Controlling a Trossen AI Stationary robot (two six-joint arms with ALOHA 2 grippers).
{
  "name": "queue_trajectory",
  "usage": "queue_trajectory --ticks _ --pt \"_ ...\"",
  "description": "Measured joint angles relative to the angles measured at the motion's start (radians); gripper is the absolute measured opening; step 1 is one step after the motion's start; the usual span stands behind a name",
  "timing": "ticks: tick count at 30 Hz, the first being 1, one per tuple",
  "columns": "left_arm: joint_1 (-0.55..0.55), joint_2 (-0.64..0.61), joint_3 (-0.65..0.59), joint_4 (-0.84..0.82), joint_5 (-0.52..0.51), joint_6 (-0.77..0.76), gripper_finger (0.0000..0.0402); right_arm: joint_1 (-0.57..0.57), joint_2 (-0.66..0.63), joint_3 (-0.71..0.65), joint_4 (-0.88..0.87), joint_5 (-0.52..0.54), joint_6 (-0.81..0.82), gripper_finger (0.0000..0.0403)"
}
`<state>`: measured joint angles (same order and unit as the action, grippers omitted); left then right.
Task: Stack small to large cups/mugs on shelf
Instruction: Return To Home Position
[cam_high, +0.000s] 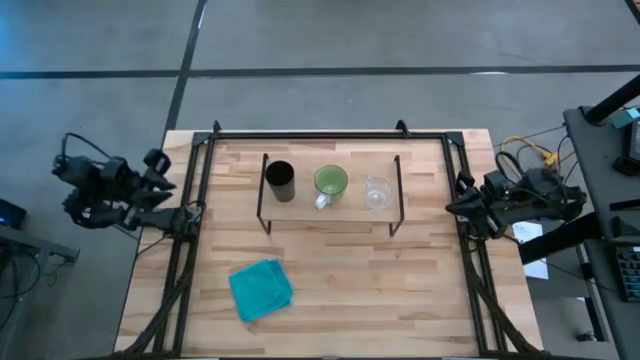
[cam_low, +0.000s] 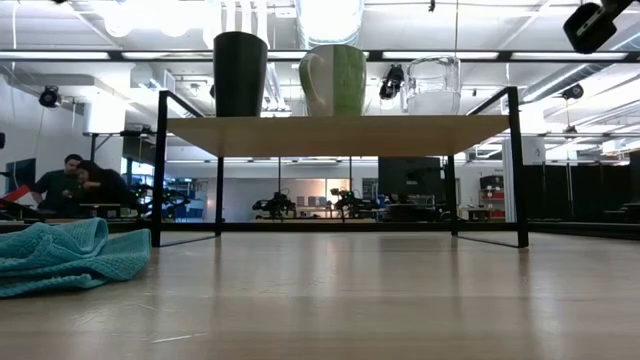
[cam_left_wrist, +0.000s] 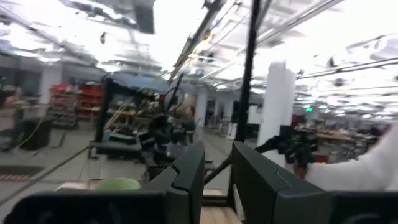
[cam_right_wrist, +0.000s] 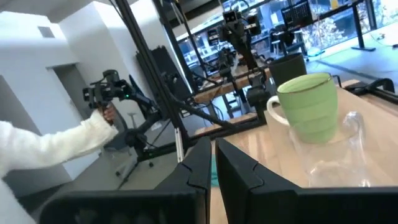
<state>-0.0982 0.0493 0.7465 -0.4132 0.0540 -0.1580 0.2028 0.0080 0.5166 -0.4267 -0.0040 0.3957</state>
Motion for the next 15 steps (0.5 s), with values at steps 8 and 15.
queue_trajectory --ticks 8,15 --pt "-0.001 -0.001 -0.095 0.056 0.138 0.006 0.0068 0.0 -0.006 -0.048 0.054 -0.03 -0.007 0.0018" --pt "0.0 -0.02 -0.196 0.132 0.135 -0.019 0.0068 0.0 -0.007 -0.06 0.072 -0.03 -0.025 0.0018"
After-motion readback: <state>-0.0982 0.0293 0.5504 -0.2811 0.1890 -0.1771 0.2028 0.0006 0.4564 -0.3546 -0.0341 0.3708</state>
